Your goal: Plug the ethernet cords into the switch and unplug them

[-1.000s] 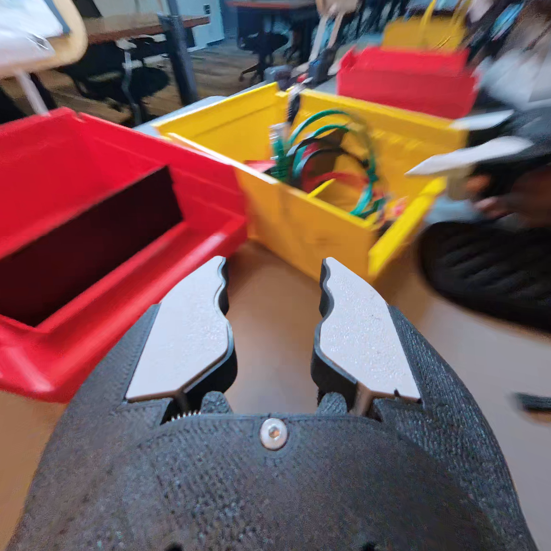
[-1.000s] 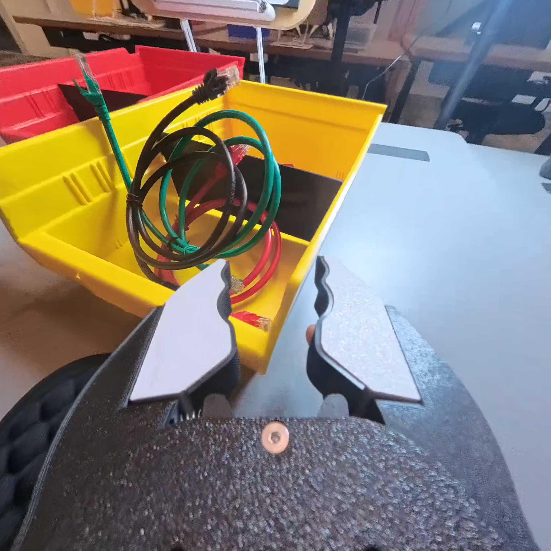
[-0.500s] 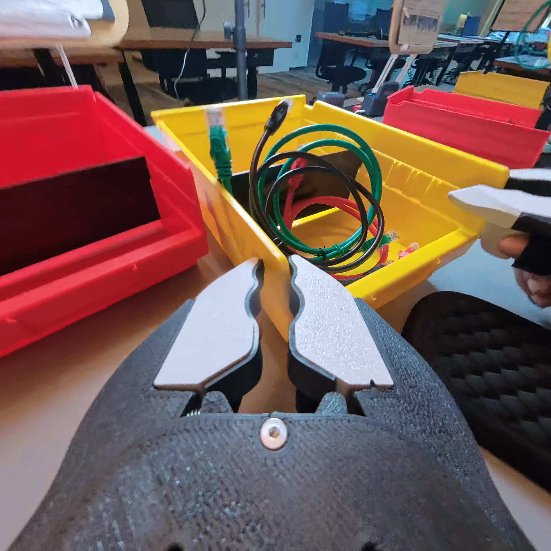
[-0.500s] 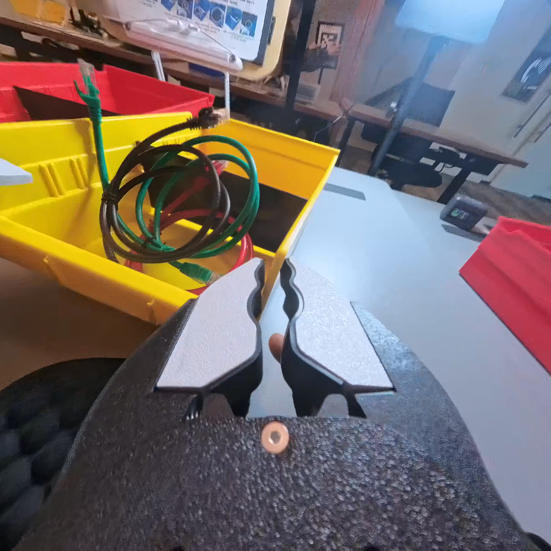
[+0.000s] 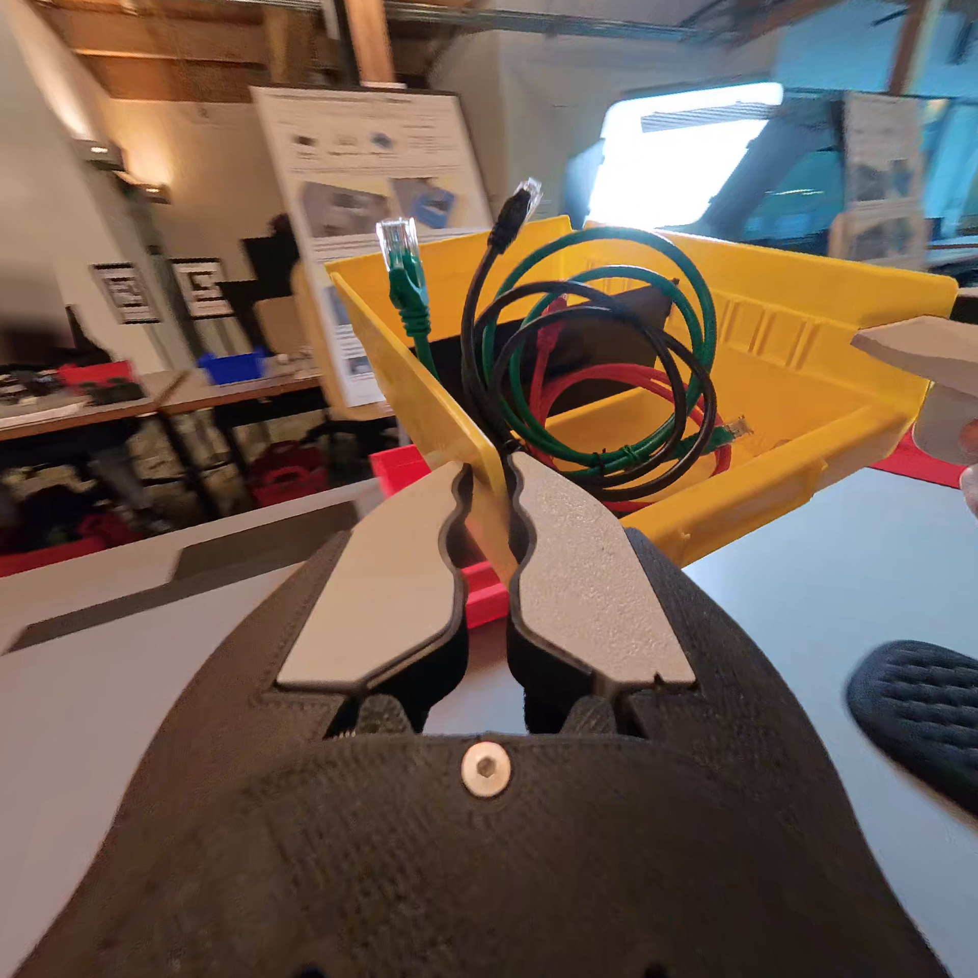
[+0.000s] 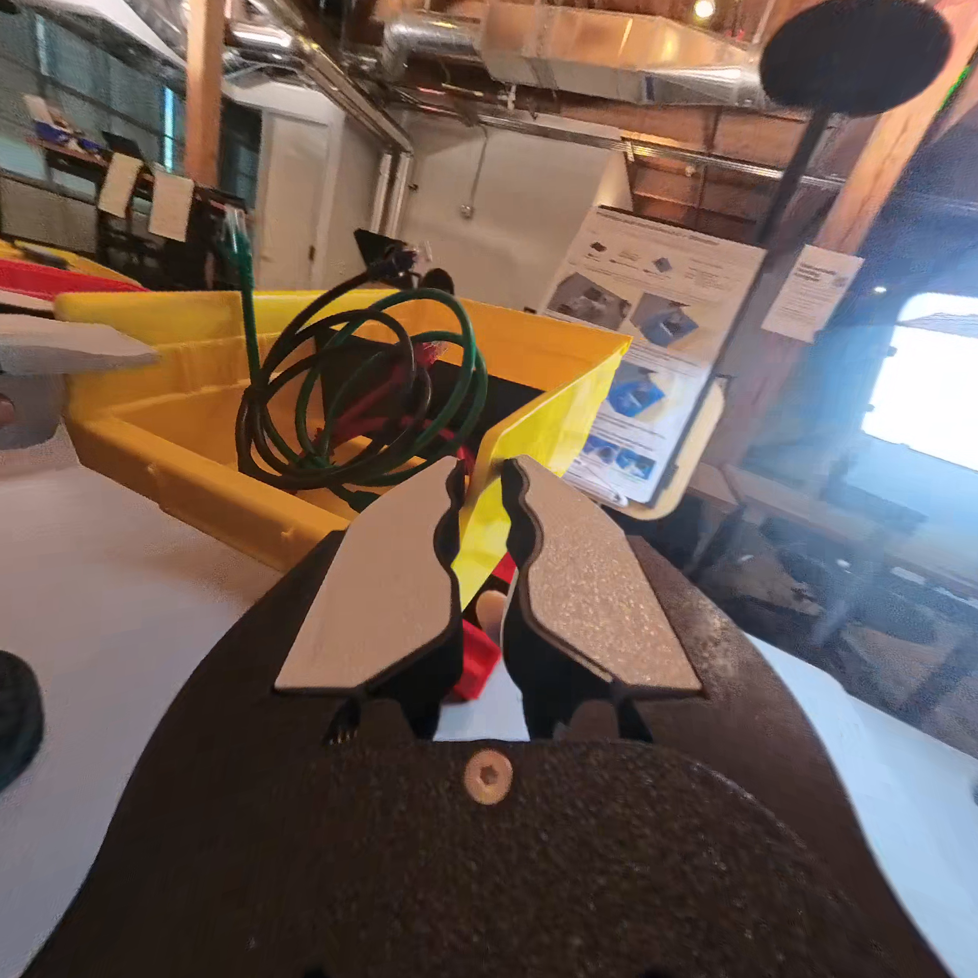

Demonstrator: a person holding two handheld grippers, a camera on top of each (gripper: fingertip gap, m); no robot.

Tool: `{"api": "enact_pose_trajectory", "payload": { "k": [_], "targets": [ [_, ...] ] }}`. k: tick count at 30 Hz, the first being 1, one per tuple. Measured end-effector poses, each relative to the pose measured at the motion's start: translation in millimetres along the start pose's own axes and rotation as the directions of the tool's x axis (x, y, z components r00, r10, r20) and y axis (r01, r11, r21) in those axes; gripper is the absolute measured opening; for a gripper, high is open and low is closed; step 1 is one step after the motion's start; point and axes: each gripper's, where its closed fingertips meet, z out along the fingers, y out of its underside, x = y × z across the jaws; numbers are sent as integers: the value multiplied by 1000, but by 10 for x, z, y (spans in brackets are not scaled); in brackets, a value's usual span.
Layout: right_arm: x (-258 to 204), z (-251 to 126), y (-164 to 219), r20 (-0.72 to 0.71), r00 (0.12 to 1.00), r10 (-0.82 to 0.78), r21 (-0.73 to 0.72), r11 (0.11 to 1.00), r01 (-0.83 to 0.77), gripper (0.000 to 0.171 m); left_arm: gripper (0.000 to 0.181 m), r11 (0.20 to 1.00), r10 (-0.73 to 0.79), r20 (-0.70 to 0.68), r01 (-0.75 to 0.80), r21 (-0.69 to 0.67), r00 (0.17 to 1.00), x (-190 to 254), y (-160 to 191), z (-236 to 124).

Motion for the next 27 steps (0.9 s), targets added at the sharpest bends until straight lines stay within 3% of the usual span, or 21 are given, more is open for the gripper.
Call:
{"api": "enact_pose_trajectory", "payload": {
  "k": [5,11,18,23,25,27],
  "targets": [
    [-936,881,123,177,982,71,-10,998,-70,13,10,1000,4,200,0,-18,980,-1088,191,-478],
    [-1774,1592,825,283,945,164,-132,983,-131,12,9,997,-49,353,64,-31,934,-1933,849,-655],
    [-2216,1745,1687,333,928,167,-262,962,-80,14,8,976,-85,383,155,-154,920,-2269,1804,-572],
    [-2162,2030,1953,348,923,167,-369,929,-29,16,9,950,-38,370,148,-275,928,-2390,1999,-319],
    [-2243,2026,1934,435,872,225,-470,883,7,33,9,919,-16,351,152,-363,936,-2486,2157,-220],
    [-2288,1912,1854,524,807,272,-529,846,58,50,21,892,-86,292,205,-404,952,-2482,2213,-117]
  ]
}}
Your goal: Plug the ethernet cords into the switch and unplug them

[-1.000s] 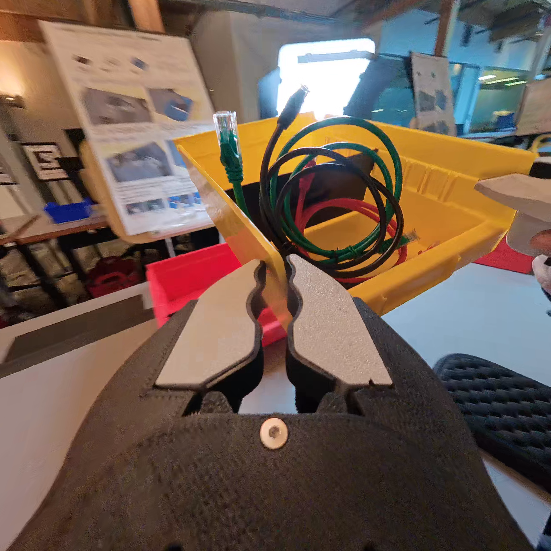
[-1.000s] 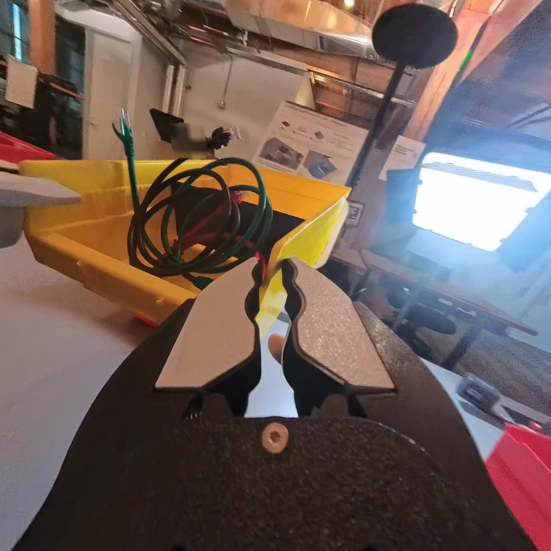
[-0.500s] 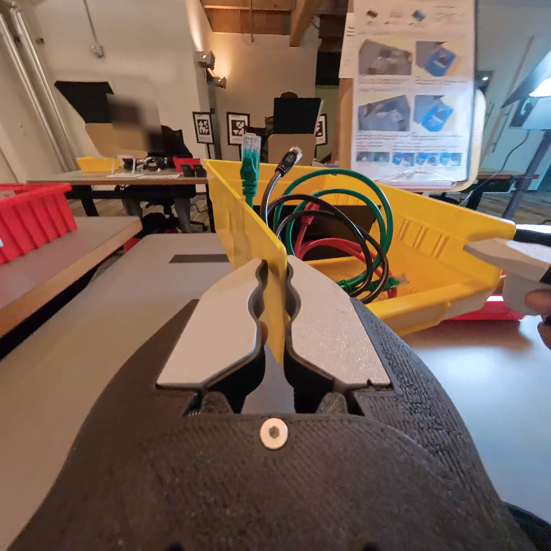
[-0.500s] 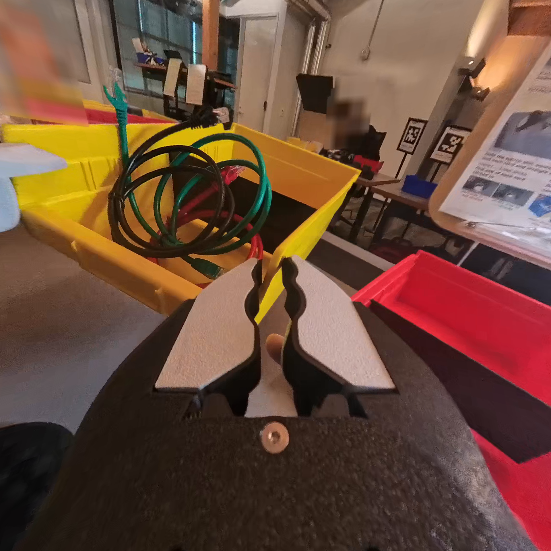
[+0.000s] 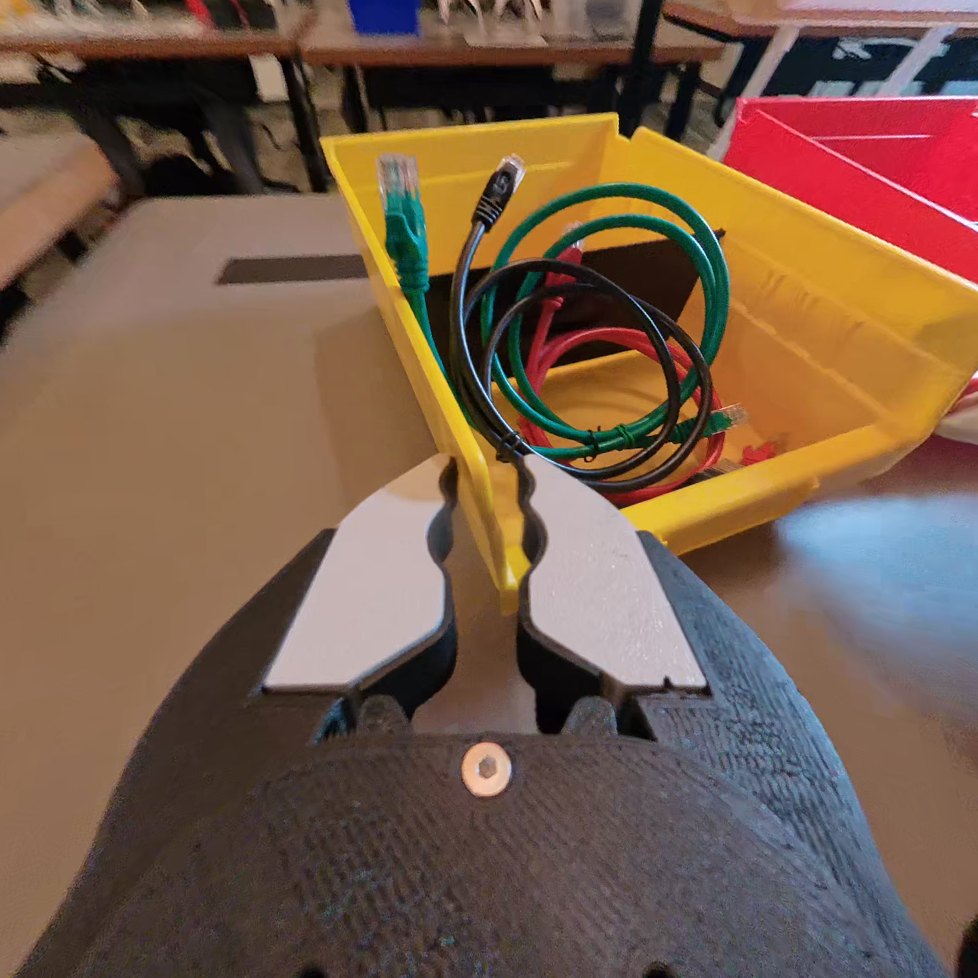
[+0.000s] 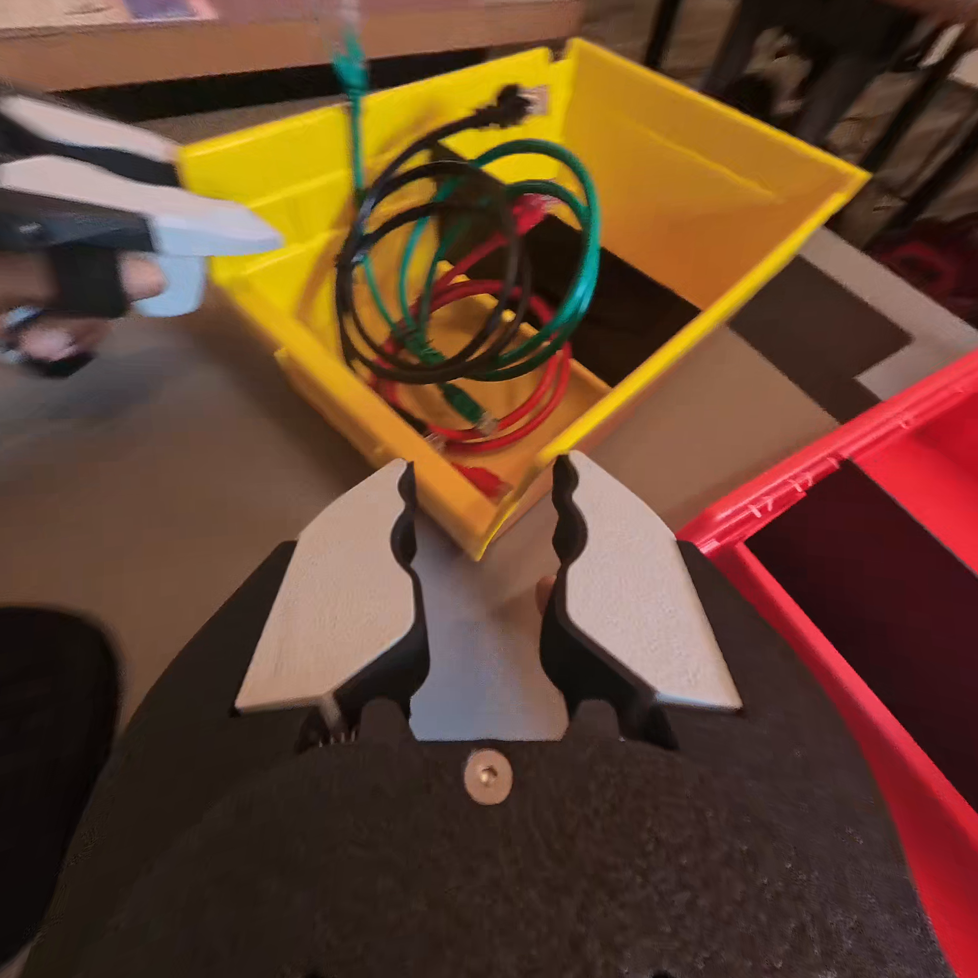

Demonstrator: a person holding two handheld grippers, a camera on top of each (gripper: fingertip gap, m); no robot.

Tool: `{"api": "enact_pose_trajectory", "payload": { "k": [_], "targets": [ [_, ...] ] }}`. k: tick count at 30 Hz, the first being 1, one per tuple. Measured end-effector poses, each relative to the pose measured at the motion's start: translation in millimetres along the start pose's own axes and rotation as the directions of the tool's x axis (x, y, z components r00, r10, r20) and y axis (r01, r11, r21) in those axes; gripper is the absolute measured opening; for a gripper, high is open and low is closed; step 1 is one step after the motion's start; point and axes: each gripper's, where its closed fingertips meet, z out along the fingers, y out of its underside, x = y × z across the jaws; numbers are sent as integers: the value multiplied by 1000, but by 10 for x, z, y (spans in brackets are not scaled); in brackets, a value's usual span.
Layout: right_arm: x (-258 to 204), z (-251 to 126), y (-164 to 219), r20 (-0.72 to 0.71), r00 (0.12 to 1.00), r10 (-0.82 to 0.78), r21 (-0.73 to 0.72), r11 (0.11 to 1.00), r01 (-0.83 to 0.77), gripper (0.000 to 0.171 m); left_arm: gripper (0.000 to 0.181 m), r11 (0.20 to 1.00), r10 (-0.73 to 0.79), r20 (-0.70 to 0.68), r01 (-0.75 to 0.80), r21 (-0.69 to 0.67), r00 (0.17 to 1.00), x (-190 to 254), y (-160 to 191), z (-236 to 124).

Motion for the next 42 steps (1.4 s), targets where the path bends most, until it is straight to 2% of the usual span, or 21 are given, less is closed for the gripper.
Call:
{"api": "enact_pose_trajectory", "payload": {
  "k": [2,4,5,7,10,13,14,15,19,25,32,37,40,42],
  "targets": [
    [-53,-259,-80,58,997,-54,19,998,53,50,41,1000,-22,-9,22,0,1000,-48,-101,-26],
    [87,-564,-86,1,982,-187,28,982,187,49,42,996,-11,22,9,93,1000,-85,-327,-204],
    [218,-685,-20,-40,962,-271,-11,963,270,47,44,992,11,38,-15,126,999,-68,-429,-311],
    [542,-826,264,-79,900,-428,-190,893,408,44,43,978,70,42,-77,195,997,73,-641,-515],
    [940,-880,808,12,852,-523,-477,746,465,53,45,968,135,-76,-115,221,988,532,-803,-662],
    [1039,-711,1000,94,821,-563,-505,684,527,57,46,962,167,-189,-118,247,968,1026,-864,-668],
    [1028,-658,1096,138,821,-554,-526,661,535,49,46,961,190,-211,-138,239,959,1171,-846,-626],
    [1004,-630,1222,194,827,-528,-554,636,537,34,46,960,223,-218,-175,219,950,1285,-805,-566],
    [1062,-726,1266,185,851,-491,-536,676,506,30,45,948,314,-231,-291,127,921,1461,-573,-389],
    [1162,-1395,1646,148,816,-559,-537,647,541,31,41,961,275,-247,-269,56,929,1293,-336,-323],
    [1426,-2174,2109,50,814,-578,-578,648,496,31,39,972,236,-190,-229,54,953,1062,-444,-245],
    [1766,-2503,2251,-50,798,-601,-601,656,457,34,39,973,233,-74,-233,7,970,668,-666,-90],
    [1884,-2653,2211,-168,832,-529,-603,723,338,46,38,972,232,-19,-232,-21,973,433,-784,-8],
    [1792,-2710,1976,-237,866,-440,-491,823,284,46,38,968,249,17,-248,-44,968,294,-839,37]
  ]
}}
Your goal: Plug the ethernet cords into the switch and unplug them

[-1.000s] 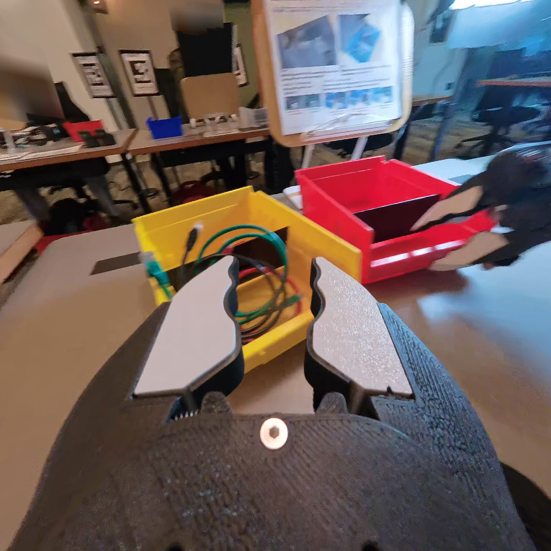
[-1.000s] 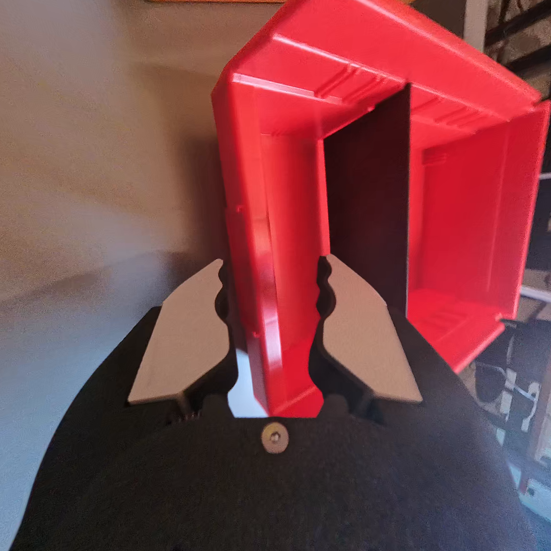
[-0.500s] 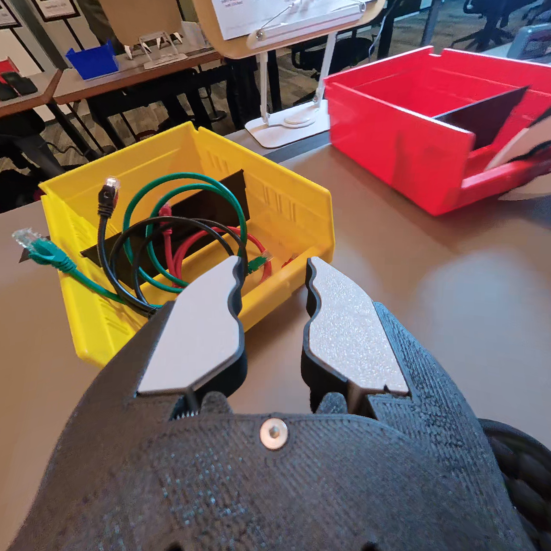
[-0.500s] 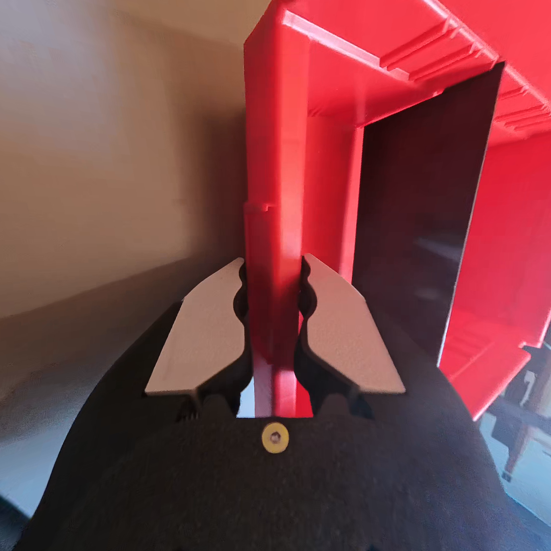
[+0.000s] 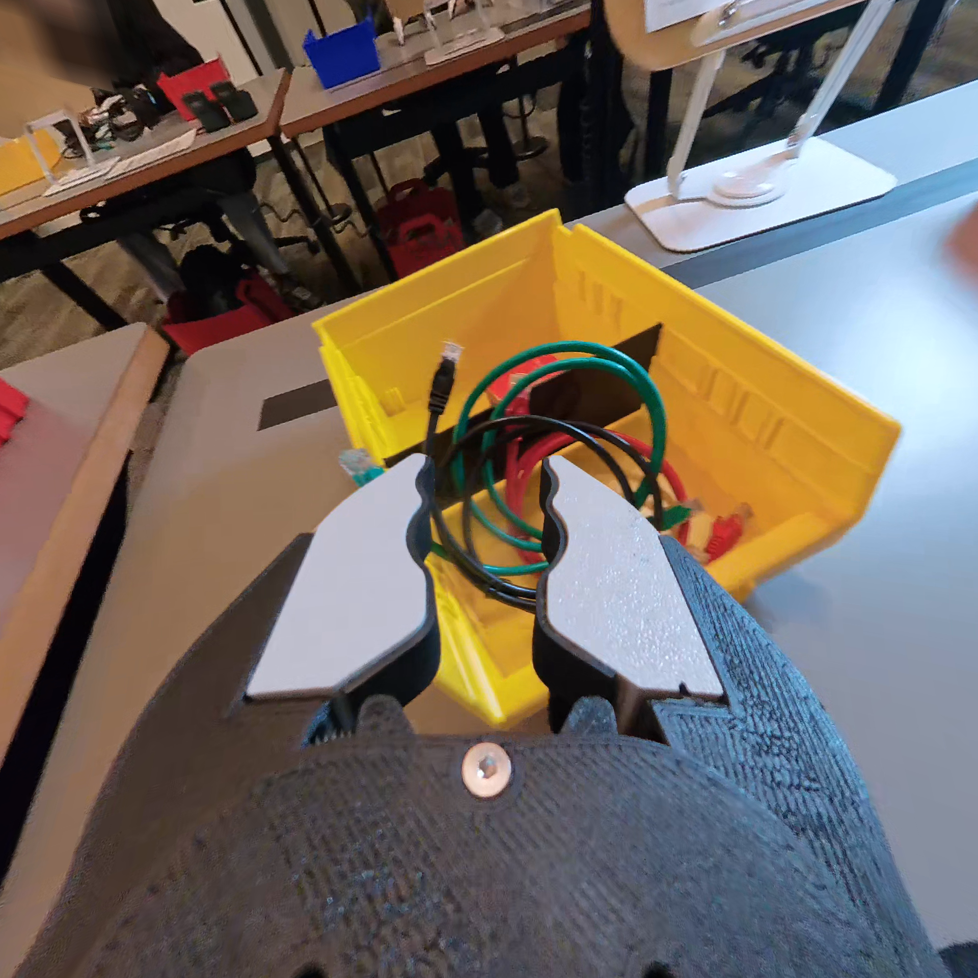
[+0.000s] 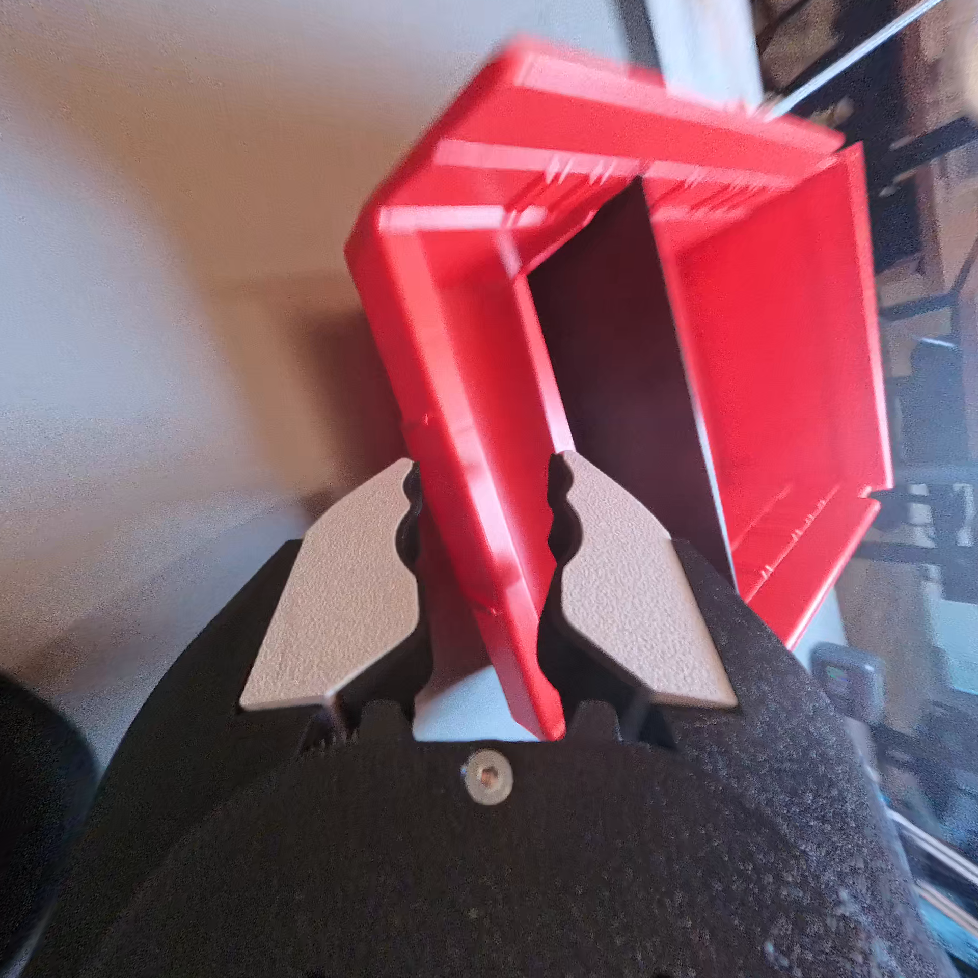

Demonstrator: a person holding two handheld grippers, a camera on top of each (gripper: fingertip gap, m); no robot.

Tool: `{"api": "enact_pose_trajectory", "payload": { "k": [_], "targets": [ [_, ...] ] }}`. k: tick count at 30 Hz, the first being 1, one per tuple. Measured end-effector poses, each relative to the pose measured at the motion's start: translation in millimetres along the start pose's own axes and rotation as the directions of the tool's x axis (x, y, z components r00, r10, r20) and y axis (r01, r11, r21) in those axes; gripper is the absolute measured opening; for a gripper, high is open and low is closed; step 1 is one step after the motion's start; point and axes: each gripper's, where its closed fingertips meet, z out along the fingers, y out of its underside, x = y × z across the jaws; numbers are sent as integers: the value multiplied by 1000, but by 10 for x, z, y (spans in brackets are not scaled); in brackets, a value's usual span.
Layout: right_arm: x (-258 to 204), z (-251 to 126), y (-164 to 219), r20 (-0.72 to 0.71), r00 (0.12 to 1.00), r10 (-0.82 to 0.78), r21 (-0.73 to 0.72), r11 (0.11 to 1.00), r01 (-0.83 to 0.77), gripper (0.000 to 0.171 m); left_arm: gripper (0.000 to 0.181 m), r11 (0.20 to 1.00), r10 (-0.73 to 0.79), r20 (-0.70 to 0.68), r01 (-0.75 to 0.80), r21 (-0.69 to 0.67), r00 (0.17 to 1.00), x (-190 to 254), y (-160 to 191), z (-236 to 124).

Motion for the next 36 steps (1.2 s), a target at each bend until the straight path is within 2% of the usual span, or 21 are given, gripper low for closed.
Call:
{"api": "enact_pose_trajectory", "payload": {
  "k": [2,4,7,10,13,18,22,29,36],
  "targets": [
    [30,-223,-312,19,992,127,156,979,-128,45,38,1000,13,14,-12,-25,1000,-96,-13,59],
    [46,-455,-671,73,964,256,320,909,-266,43,38,998,24,12,-23,-61,1000,-143,-9,135],
    [127,-770,-1155,158,886,435,541,713,-446,40,37,995,44,11,-42,-96,999,-170,-5,244],
    [288,-932,-1441,200,795,573,681,503,-533,39,37,989,75,4,-74,-131,997,-136,15,336],
    [480,-872,-1626,218,731,646,737,382,-558,36,37,986,88,-4,-88,-140,996,-79,-1,414],
    [870,-537,-1805,148,691,707,799,326,-505,35,36,988,69,3,-68,-137,998,30,-55,553],
    [860,-249,-1660,124,656,744,804,312,-506,35,37,974,97,65,-81,-211,993,-90,13,669],
    [962,-347,-1333,14,617,787,800,361,-479,36,33,911,260,94,-212,-354,961,-226,95,854],
    [1026,-331,-1207,24,595,803,797,344,-496,35,30,794,410,45,-332,-508,911,-230,224,1015]
  ]
}}
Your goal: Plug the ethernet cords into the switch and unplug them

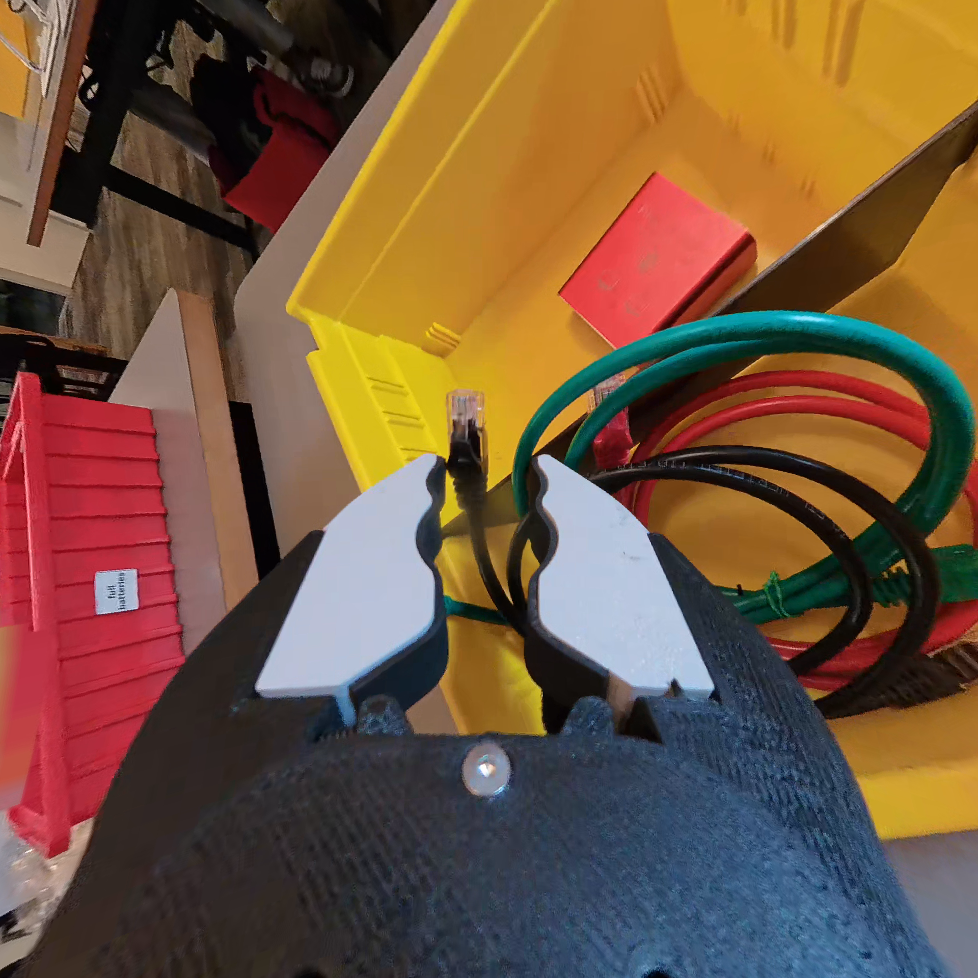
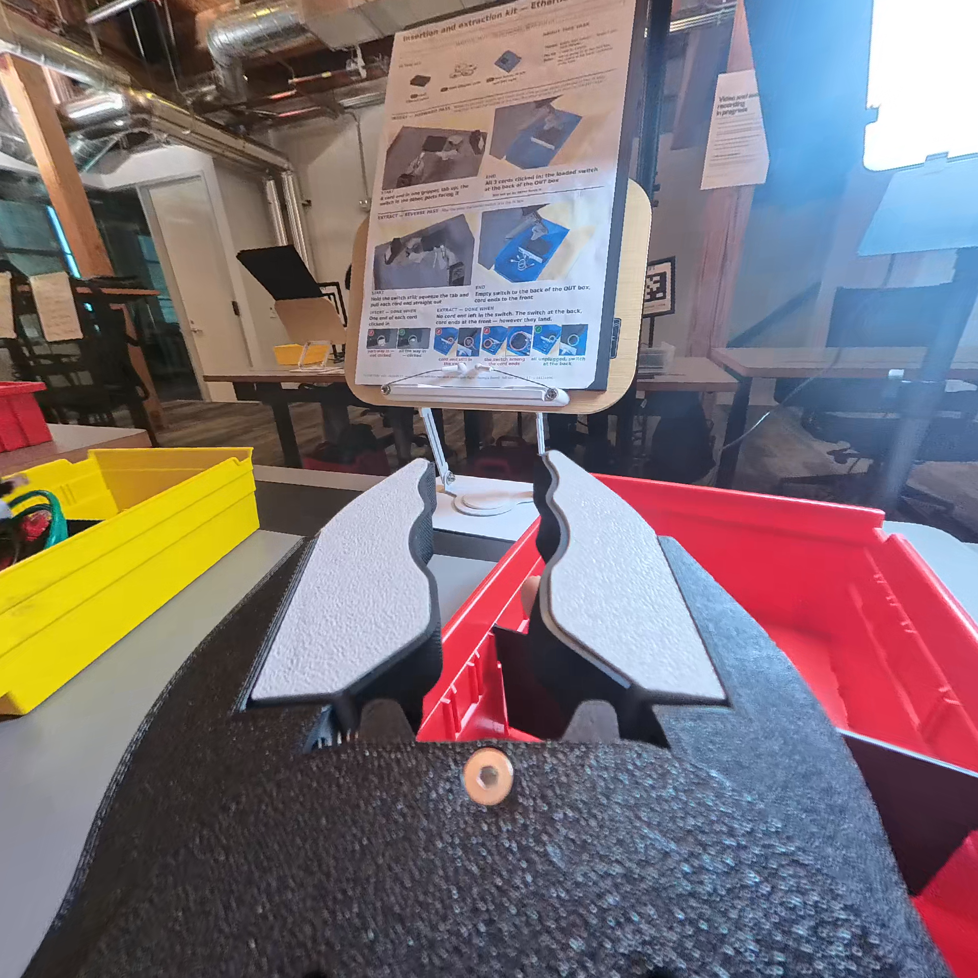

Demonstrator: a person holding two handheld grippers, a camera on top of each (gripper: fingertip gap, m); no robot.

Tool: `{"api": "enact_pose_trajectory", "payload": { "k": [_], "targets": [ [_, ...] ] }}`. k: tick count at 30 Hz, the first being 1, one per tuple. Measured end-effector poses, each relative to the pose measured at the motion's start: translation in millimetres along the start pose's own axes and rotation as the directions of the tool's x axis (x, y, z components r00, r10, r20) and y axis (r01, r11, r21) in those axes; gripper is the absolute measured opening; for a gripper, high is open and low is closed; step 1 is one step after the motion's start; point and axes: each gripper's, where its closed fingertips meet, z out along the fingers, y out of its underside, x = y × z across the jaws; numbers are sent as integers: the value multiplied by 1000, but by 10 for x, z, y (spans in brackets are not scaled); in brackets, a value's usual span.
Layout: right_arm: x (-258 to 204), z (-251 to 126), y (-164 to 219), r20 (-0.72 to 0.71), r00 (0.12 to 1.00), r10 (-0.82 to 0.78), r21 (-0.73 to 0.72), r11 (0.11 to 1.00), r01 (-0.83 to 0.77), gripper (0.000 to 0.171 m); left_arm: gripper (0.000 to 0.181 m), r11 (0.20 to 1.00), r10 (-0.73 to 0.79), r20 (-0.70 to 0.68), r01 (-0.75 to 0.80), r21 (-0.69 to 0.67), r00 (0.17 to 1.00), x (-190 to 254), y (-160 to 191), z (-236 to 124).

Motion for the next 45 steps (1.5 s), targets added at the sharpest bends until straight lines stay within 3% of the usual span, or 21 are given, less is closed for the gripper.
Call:
{"api": "enact_pose_trajectory", "payload": {
  "k": [10,15,19,21,24,27,32,36,39,42,45],
  "targets": [
    [-62,-3,-12,32,999,-4,5,1000,3,32,21,994,78,-41,-80,-71,996,10,15,63],
    [-99,7,12,45,999,-10,0,1000,10,30,18,1000,25,-177,-26,-5,984,19,-112,-54],
    [-112,21,38,52,999,-10,-6,1000,11,30,19,991,-29,-317,68,114,948,-82,-415,-295],
    [-125,24,53,59,998,-15,-8,1000,15,29,19,986,-12,-482,91,140,876,16,-555,-495],
    [-146,29,63,71,997,-25,-9,1000,25,28,19,993,119,-738,-75,92,664,373,-444,-876],
    [-158,39,79,81,996,-32,-12,999,34,28,20,967,225,-776,-229,107,589,438,-327,-1016],
    [-173,59,127,93,995,-32,-22,999,34,28,23,967,235,-818,-43,251,525,287,-770,-1184],
    [-202,69,154,104,994,-37,-24,999,39,27,27,957,165,-711,64,284,684,-70,-1199,-816],
    [-219,73,166,111,993,-47,-24,998,50,27,29,978,139,-586,-18,207,798,-150,-1228,-263],
    [-217,75,181,118,992,-48,-29,998,52,26,30,987,158,-534,-135,82,831,-15,-1076,251],
    [-201,84,194,121,992,-37,-33,999,41,26,33,970,190,-582,-243,-14,791,269,-885,557]
  ]
}}
